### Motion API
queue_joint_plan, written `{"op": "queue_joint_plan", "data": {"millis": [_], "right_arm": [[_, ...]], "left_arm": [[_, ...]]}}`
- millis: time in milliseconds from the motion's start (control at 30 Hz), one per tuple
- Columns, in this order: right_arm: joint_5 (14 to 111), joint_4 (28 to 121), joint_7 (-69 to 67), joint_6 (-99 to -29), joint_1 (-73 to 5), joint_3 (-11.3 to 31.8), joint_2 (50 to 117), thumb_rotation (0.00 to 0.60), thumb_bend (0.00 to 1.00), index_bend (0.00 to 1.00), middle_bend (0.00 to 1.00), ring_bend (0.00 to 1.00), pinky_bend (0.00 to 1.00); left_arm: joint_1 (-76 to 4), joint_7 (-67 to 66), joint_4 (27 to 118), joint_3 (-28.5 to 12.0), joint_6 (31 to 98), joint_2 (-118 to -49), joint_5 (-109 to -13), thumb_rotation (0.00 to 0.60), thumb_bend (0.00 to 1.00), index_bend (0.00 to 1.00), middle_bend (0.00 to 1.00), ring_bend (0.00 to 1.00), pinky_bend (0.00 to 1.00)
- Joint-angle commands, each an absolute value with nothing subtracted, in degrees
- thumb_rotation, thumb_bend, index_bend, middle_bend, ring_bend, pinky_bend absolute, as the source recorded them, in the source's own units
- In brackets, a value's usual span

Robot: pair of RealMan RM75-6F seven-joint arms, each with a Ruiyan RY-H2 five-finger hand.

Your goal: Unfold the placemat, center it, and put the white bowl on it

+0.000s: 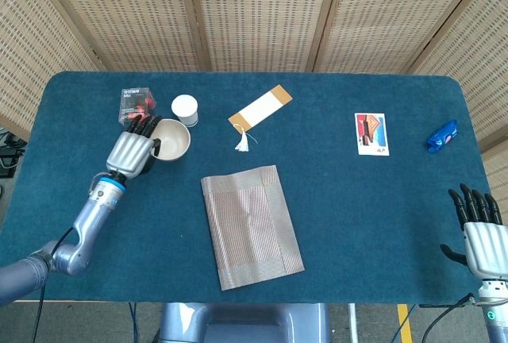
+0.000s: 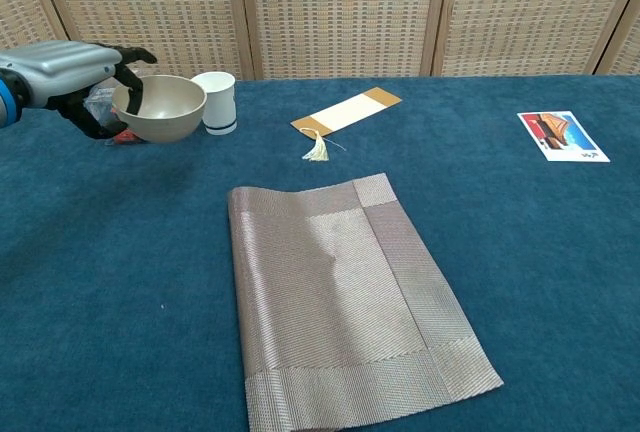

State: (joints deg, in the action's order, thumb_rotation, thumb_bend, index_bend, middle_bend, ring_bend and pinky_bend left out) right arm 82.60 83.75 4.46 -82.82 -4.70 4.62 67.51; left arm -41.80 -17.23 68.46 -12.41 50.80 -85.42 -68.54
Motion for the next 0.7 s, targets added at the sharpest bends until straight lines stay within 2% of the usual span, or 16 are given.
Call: {"op": "queue_joint_plan", "data": {"millis": [33, 300, 400, 567, 633, 667, 700], "right_arm": [[82.6, 83.7, 4.7, -82.7, -4.8, 4.6, 67.7, 0.6, 0.0, 0.07, 0.0, 0.0, 0.0], [82.6, 83.6, 5.7, -82.6, -4.9, 4.5, 68.1, 0.6, 0.0, 0.07, 0.0, 0.0, 0.0], [82.5, 83.5, 5.9, -82.5, -4.9, 4.4, 68.2, 0.6, 0.0, 0.07, 0.0, 0.0, 0.0], [82.3, 83.2, 6.0, -82.2, -5.0, 4.4, 68.4, 0.6, 0.0, 0.07, 0.0, 0.0, 0.0], [82.3, 83.1, 6.0, -82.2, -5.0, 4.4, 68.4, 0.6, 0.0, 0.07, 0.0, 0.0, 0.0], [82.2, 83.1, 5.9, -82.1, -5.0, 4.4, 68.4, 0.6, 0.0, 0.07, 0.0, 0.0, 0.0], [82.2, 83.0, 5.9, -82.1, -5.0, 4.4, 68.4, 0.6, 0.0, 0.07, 0.0, 0.0, 0.0]], "left_arm": [[-41.3, -12.7, 63.0, -12.2, 49.4, -86.9, -67.9, 0.6, 0.53, 0.72, 0.0, 0.0, 0.0], [-44.1, -6.9, 52.8, -12.2, 45.8, -91.7, -68.8, 0.6, 0.52, 0.68, 0.0, 0.0, 0.0], [-44.8, -6.3, 50.7, -12.0, 45.1, -93.2, -69.0, 0.6, 0.52, 0.61, 0.0, 0.0, 0.0], [-45.5, -2.9, 48.4, -12.2, 44.4, -95.8, -69.4, 0.6, 0.51, 0.56, 0.0, 0.0, 0.0], [-45.6, -1.6, 47.4, -11.9, 44.9, -96.6, -70.2, 0.6, 0.49, 0.49, 0.0, 0.0, 0.0], [-45.7, -1.4, 47.1, -11.8, 45.0, -96.9, -70.5, 0.6, 0.47, 0.4, 0.0, 0.0, 0.0], [-45.7, -1.2, 46.6, -11.5, 44.9, -97.1, -70.9, 0.6, 0.45, 0.26, 0.0, 0.0, 0.0]]}}
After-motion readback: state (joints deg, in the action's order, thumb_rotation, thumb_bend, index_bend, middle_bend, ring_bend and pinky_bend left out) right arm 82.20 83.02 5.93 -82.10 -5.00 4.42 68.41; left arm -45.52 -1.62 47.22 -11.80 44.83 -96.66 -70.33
